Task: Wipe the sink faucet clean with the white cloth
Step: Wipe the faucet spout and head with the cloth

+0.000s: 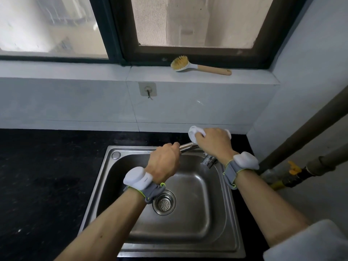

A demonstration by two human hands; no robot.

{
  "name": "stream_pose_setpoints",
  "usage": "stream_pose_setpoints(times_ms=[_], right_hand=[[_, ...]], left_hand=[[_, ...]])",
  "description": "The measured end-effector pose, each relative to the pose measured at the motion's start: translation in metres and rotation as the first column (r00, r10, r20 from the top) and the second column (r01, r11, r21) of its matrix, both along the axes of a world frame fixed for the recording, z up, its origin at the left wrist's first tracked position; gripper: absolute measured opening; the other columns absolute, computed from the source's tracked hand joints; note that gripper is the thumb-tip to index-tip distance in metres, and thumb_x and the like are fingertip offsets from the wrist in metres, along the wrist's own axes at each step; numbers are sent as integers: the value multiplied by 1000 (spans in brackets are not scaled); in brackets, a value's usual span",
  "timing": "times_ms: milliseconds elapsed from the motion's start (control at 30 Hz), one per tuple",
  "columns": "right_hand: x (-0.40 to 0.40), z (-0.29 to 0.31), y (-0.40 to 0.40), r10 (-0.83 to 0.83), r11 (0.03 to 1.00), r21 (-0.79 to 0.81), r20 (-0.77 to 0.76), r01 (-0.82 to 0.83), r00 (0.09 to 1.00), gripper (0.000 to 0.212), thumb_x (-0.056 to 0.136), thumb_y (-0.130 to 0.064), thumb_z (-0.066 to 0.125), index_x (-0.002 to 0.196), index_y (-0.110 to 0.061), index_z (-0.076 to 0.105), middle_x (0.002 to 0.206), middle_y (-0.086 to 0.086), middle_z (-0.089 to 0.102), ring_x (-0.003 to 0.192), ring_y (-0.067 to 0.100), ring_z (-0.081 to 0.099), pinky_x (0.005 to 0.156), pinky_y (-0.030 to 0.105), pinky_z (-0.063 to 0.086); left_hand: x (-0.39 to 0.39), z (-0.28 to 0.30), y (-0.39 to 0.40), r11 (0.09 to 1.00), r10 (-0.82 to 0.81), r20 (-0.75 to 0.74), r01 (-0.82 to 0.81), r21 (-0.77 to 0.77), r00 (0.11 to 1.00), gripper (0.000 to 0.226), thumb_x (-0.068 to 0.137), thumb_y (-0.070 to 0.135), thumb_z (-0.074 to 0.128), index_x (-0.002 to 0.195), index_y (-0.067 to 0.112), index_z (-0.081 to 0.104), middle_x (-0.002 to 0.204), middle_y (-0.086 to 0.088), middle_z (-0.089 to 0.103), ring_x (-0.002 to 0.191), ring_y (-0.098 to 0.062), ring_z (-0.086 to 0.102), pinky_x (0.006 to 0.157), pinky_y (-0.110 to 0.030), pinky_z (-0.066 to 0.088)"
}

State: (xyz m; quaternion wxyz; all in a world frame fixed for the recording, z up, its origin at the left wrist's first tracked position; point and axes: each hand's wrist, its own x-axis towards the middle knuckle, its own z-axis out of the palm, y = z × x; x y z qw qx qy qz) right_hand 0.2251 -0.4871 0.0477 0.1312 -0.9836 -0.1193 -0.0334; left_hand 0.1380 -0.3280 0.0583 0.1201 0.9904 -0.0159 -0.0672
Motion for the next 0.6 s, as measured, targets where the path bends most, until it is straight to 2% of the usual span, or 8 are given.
stream_pose_setpoints(times_ms=[133,233,400,500,567,600], right_hand=[[0,10,20,37,997,-57,-134,-45,990,44,89,-42,32,71,-12,59,94,16,70,86,34,58,71,34,33],[-7,10,42,64,997,-40,-173,-72,983,44,88,-43,34,62,-13,53,92,17,70,78,32,53,68,32,33],[-16,10,53,91,995,-23,-159,-96,983,44,92,-42,34,78,-11,62,100,18,70,91,35,59,71,33,32],[-23,8,48,137,990,52,-76,-133,988,53,93,-43,29,85,-11,70,93,14,73,91,34,62,76,36,37],[-32,2,44,184,977,106,43,-187,982,55,89,-44,22,79,-16,68,84,8,74,87,31,64,88,39,38],[-35,-1,41,206,966,141,84,-216,975,52,87,-43,21,73,-17,64,78,6,73,82,30,63,90,41,39]], left_hand=[[-1,2,0,1000,-13,-3,13,2,1000,25,97,22,47,119,9,51,114,-15,62,97,-40,63,70,-43,45],[-3,5,0,1000,-21,-16,21,16,1000,32,95,18,47,125,8,49,120,-16,62,102,-39,63,77,-43,49],[-4,6,2,1000,5,-44,-6,-23,999,44,97,16,44,138,2,37,119,-20,64,101,-39,64,83,-45,53],[2,11,3,997,27,-71,-32,-68,997,40,95,15,45,132,-1,41,118,-24,63,102,-43,62,82,-45,49],[4,16,4,997,42,-95,-49,-67,995,36,93,16,48,126,-1,47,119,-24,62,106,-43,60,85,-45,49],[5,17,4,996,46,-109,-53,-68,993,36,93,16,49,125,0,49,119,-24,62,107,-42,60,87,-45,50]])
